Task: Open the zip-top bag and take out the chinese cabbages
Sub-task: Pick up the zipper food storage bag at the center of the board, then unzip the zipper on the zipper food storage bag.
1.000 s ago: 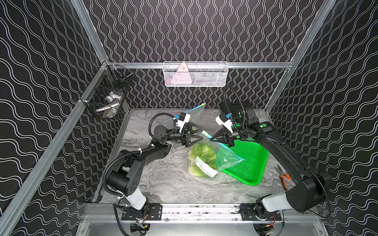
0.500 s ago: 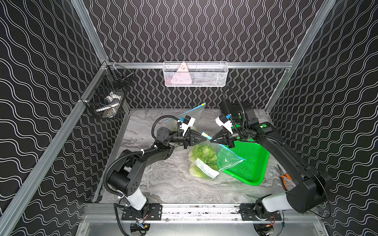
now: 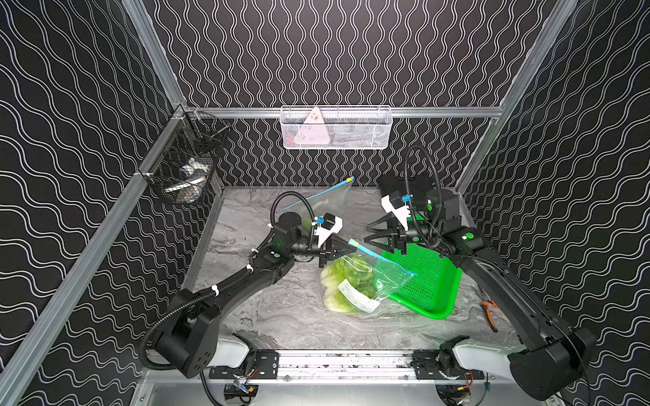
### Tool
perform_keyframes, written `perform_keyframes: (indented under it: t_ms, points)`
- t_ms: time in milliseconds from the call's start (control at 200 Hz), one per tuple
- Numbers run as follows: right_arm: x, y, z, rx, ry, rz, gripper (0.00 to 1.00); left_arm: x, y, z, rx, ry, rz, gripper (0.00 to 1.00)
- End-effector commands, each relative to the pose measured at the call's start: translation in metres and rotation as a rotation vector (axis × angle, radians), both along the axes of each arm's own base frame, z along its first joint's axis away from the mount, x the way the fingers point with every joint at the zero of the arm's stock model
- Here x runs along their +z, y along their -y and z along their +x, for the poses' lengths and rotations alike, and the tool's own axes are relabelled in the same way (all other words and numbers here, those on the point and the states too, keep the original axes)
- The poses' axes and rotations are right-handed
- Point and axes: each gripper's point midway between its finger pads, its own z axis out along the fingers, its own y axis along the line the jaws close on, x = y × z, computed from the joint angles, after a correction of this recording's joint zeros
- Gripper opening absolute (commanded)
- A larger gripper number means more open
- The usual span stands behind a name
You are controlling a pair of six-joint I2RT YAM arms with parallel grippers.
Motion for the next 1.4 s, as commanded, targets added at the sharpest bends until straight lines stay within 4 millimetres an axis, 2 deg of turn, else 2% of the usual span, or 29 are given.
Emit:
perform_keyframes:
  t_ms: [0, 210, 660, 711, 751, 1066, 1126, 1171, 1211, 1346, 1396]
  points:
    - [-0.001, -0.006, -0.005, 0.047, 0.012, -0.008, 0.52, -0.001, -0.001, -0.002, -0.001, 0.053, 0.013, 0.00]
    - [-0.015, -0.018, -0.003, 0.096, -0.038, -0.025, 0.52, 0.005, -0.003, -0.002, 0.017, 0.085, -0.005, 0.00]
    - [-0.042, -0.021, 0.000, 0.106, -0.103, -0.056, 0.45, 0.018, -0.004, -0.001, 0.042, 0.117, -0.066, 0.00]
    - [-0.041, -0.022, 0.001, 0.105, -0.106, -0.053, 0.40, 0.016, -0.004, 0.000, 0.041, 0.112, -0.064, 0.00]
    - [-0.040, -0.029, -0.007, 0.134, -0.109, -0.053, 0.37, 0.016, -0.004, 0.000, 0.044, 0.113, -0.063, 0.00]
    - [-0.044, -0.030, -0.005, 0.129, -0.116, -0.070, 0.07, 0.013, -0.005, 0.001, 0.055, 0.115, -0.060, 0.00]
    - [-0.044, -0.029, -0.006, 0.130, -0.114, -0.072, 0.07, 0.012, -0.006, 0.002, 0.062, 0.117, -0.057, 0.00]
    - [-0.044, -0.029, -0.007, 0.126, -0.111, -0.075, 0.15, 0.012, -0.006, 0.003, 0.066, 0.120, -0.054, 0.00]
    - [-0.044, -0.028, -0.006, 0.119, -0.104, -0.078, 0.16, 0.011, -0.007, 0.004, 0.070, 0.118, -0.048, 0.00]
    - [-0.043, -0.028, -0.009, 0.133, -0.114, -0.074, 0.00, 0.015, -0.009, 0.004, 0.072, 0.120, -0.065, 0.00]
    - [-0.044, -0.028, -0.008, 0.135, -0.116, -0.079, 0.00, 0.017, -0.009, 0.004, 0.069, 0.117, -0.077, 0.00]
